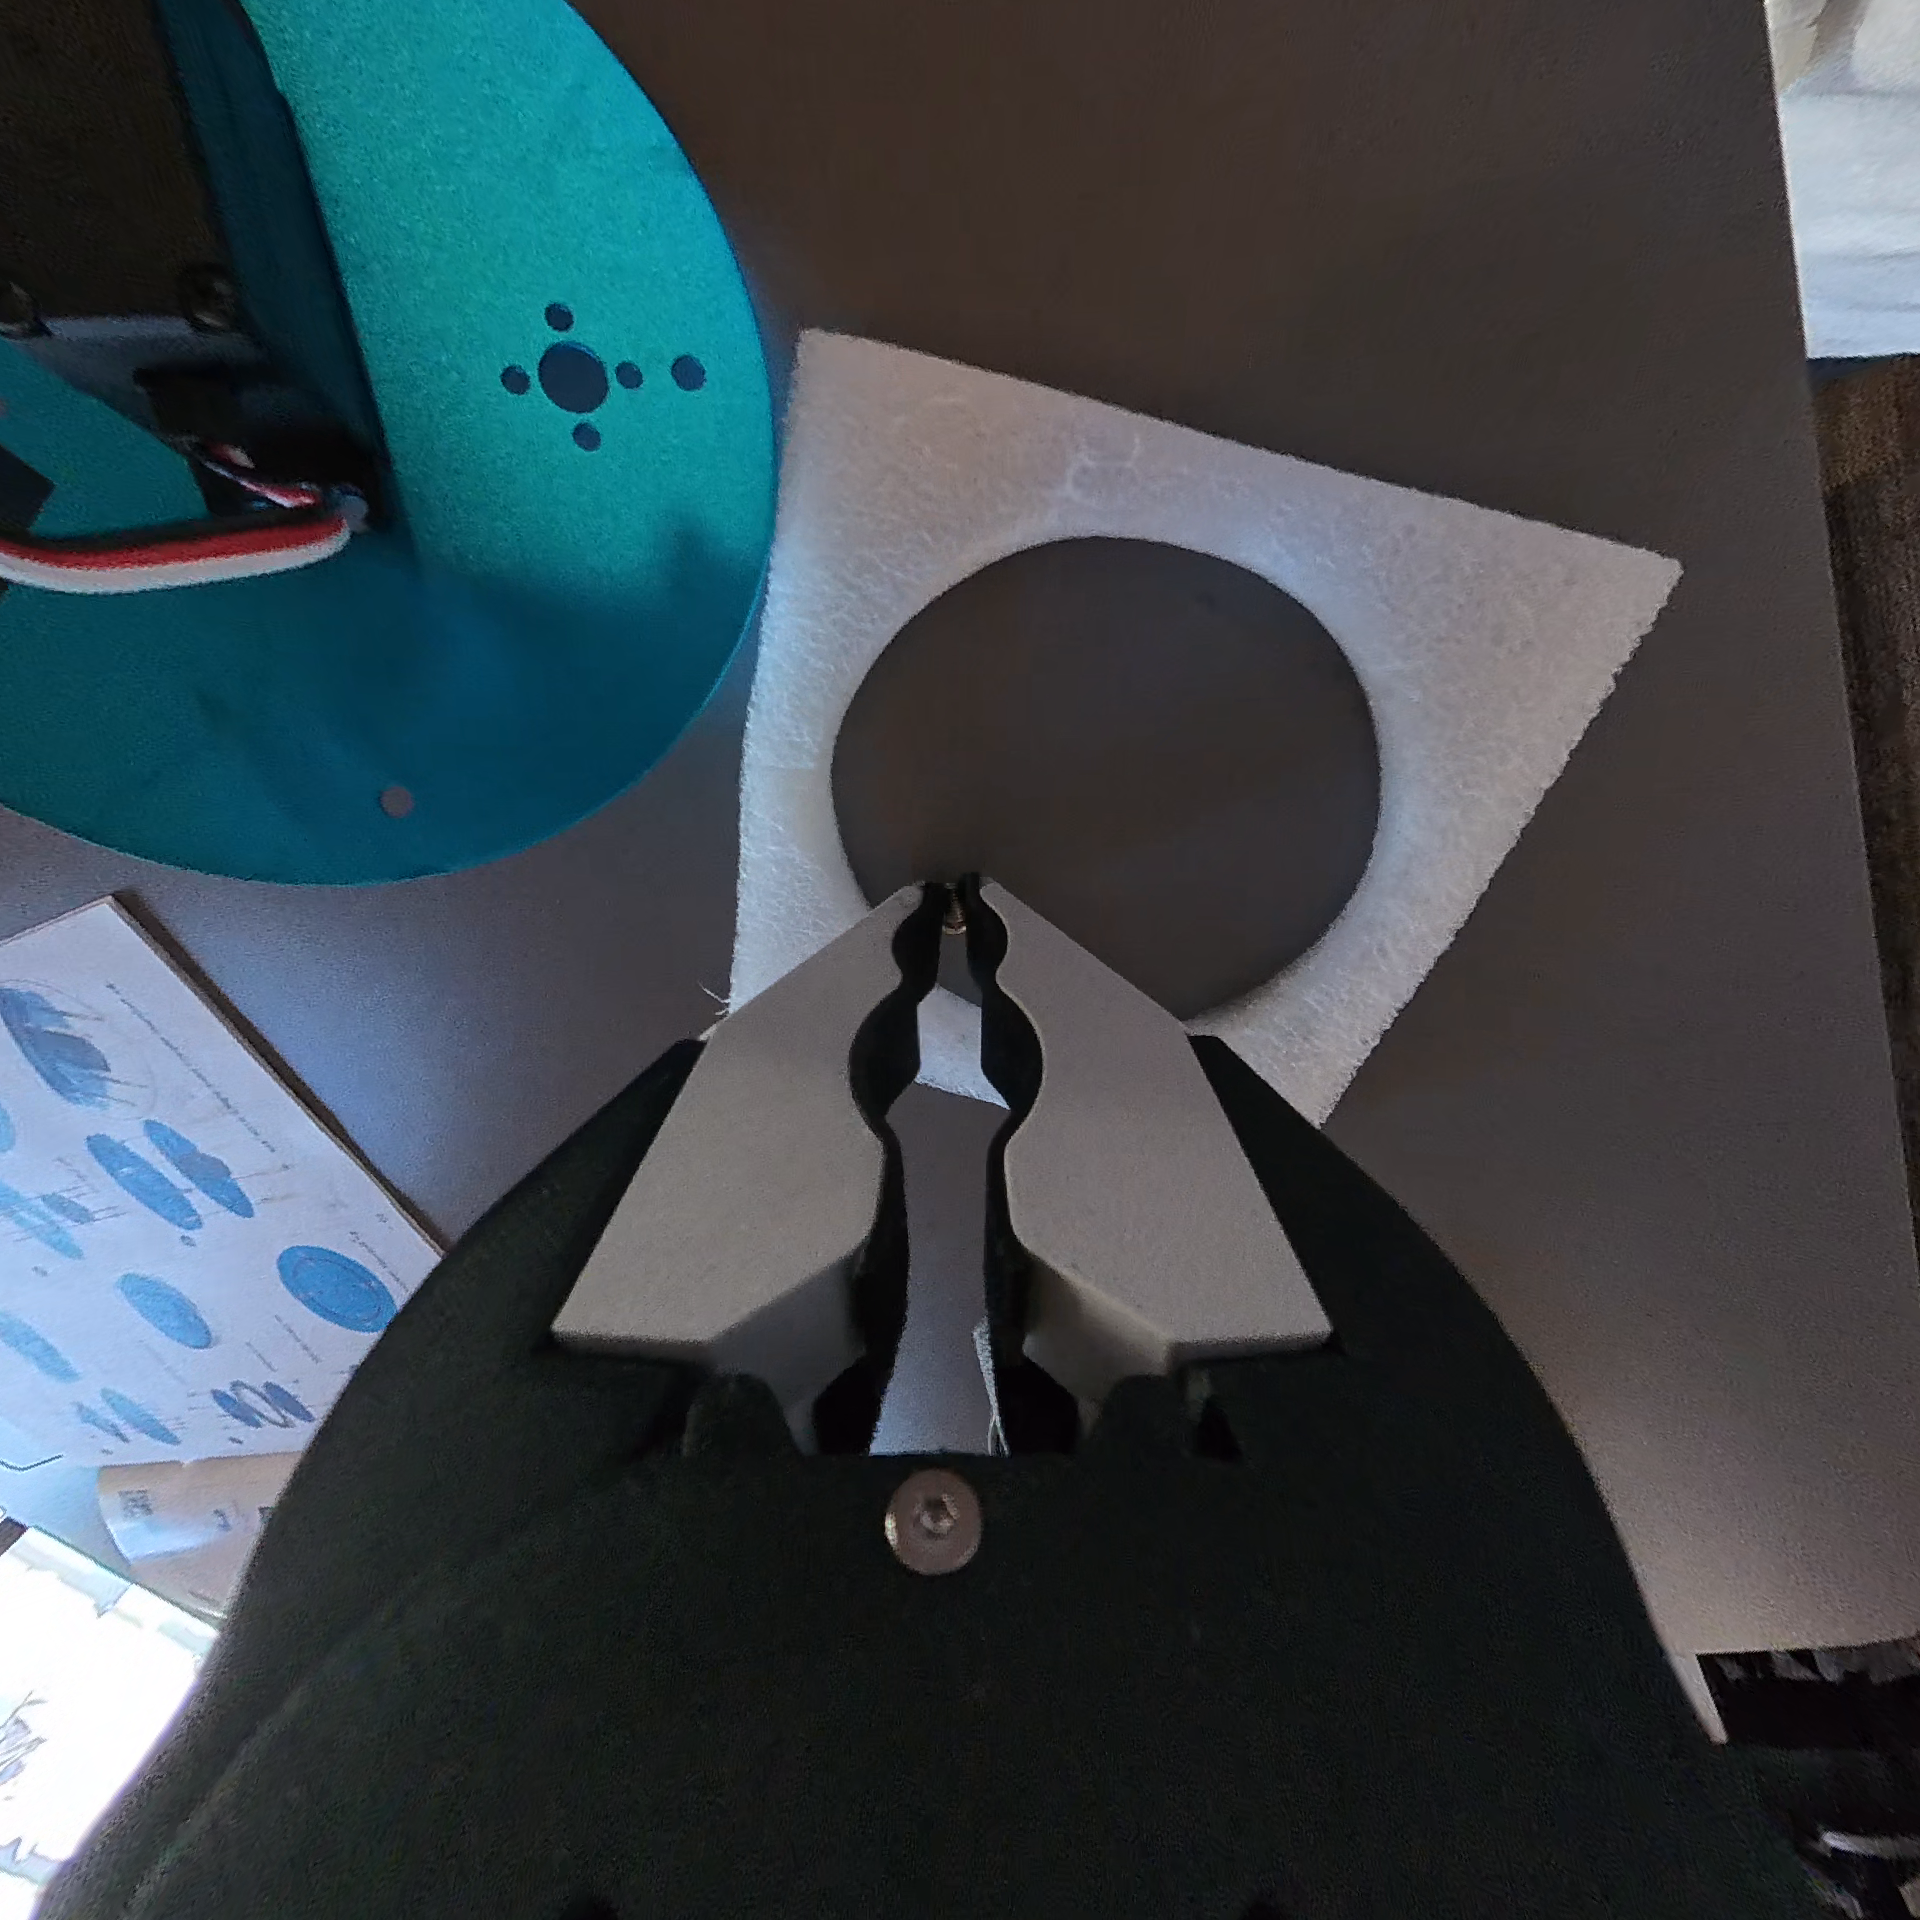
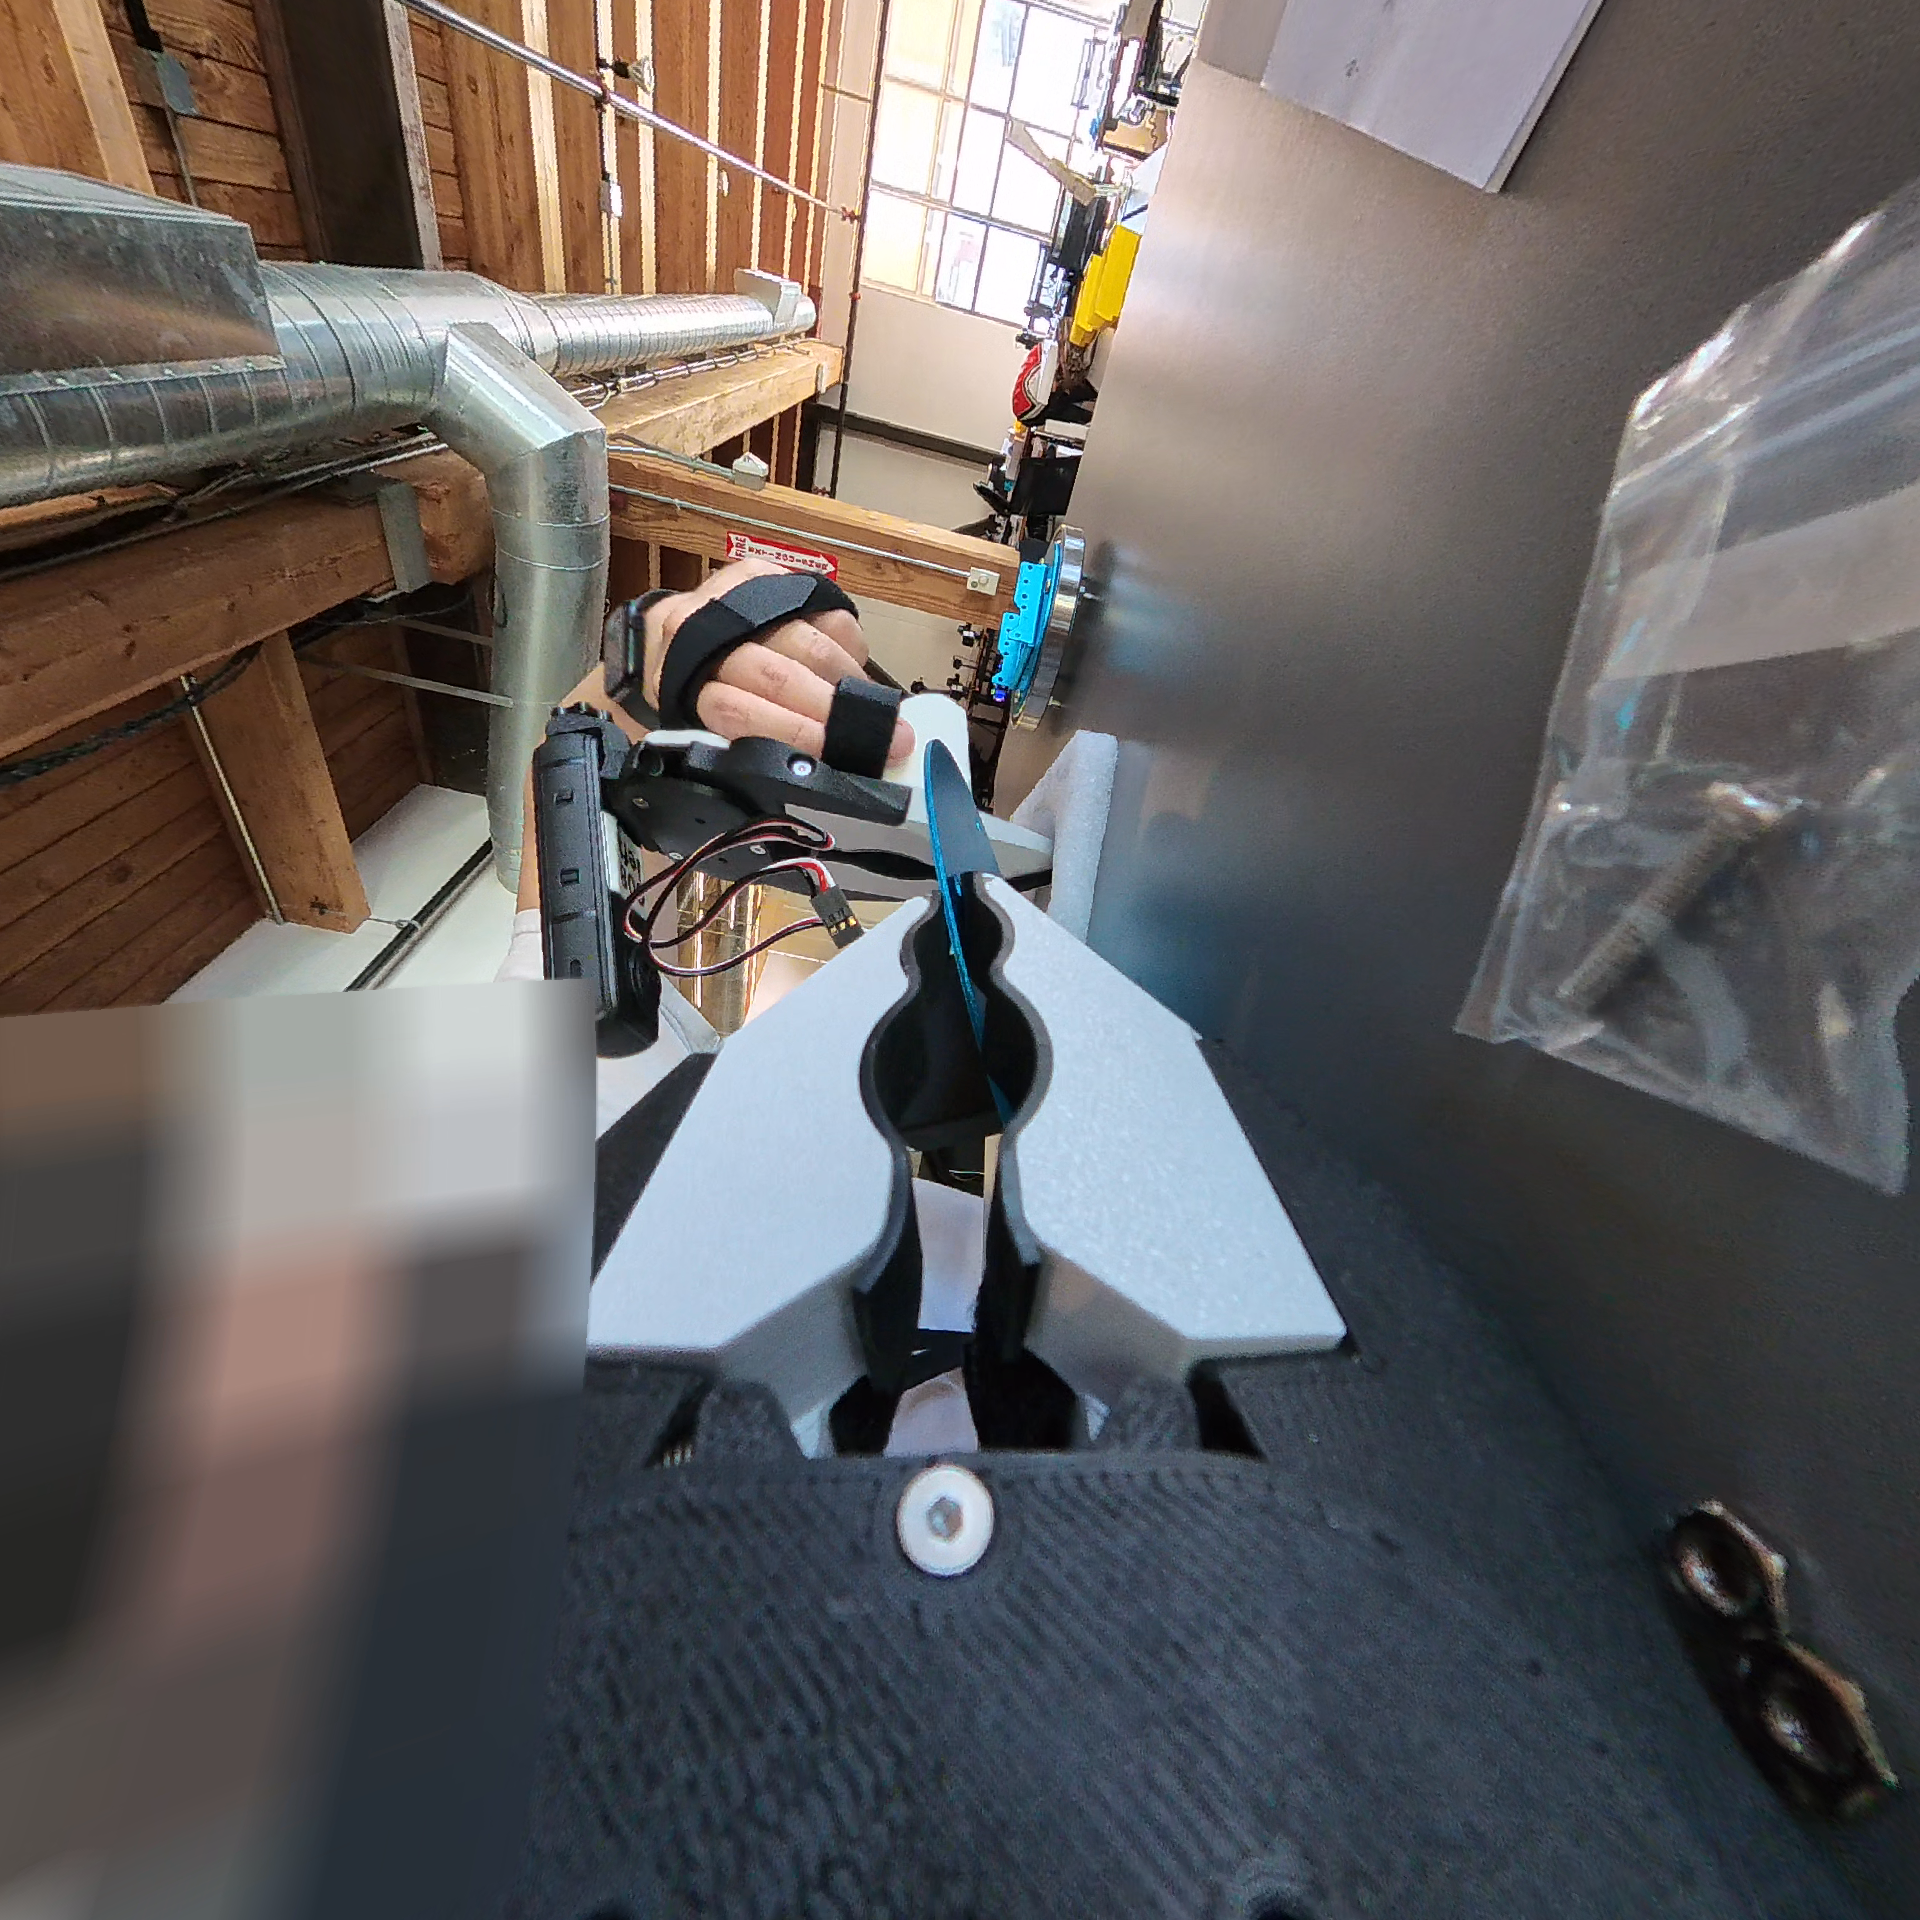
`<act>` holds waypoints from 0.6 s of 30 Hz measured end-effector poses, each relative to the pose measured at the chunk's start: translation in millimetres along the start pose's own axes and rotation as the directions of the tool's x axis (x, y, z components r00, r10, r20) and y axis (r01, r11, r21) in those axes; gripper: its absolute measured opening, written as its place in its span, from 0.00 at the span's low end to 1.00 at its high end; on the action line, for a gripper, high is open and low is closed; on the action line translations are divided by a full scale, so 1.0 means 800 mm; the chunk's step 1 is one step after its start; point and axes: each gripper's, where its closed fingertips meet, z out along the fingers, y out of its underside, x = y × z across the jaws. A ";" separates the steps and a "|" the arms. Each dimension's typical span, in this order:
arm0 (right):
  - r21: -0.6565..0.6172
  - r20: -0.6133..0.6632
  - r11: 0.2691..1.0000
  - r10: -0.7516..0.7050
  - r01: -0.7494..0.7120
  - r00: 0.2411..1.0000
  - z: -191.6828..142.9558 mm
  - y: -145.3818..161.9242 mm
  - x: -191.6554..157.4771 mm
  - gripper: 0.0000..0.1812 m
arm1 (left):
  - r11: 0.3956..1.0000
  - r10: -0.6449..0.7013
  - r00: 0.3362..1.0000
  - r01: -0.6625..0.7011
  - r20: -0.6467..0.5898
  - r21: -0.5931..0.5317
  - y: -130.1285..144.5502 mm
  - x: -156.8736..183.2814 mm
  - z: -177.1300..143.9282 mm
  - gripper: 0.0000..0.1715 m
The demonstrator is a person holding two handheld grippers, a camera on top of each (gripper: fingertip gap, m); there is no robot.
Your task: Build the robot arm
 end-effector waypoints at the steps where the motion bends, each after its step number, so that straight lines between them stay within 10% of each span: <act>1: -0.001 -0.001 1.000 -0.002 0.002 1.000 0.000 0.000 0.000 0.00 | 1.000 0.000 1.000 0.000 -0.006 -0.002 -0.001 0.000 0.000 0.02; 11: -0.005 -0.007 1.000 -0.022 0.022 1.000 -0.001 0.001 -0.003 0.00 | 0.979 -0.191 0.980 0.194 -0.062 0.053 -0.008 -0.002 0.000 0.01; 18: -0.021 -0.013 0.999 -0.025 0.025 1.000 0.002 0.005 -0.002 0.00 | 0.768 -0.495 0.869 0.438 -0.001 0.467 -0.057 -0.014 -0.020 0.01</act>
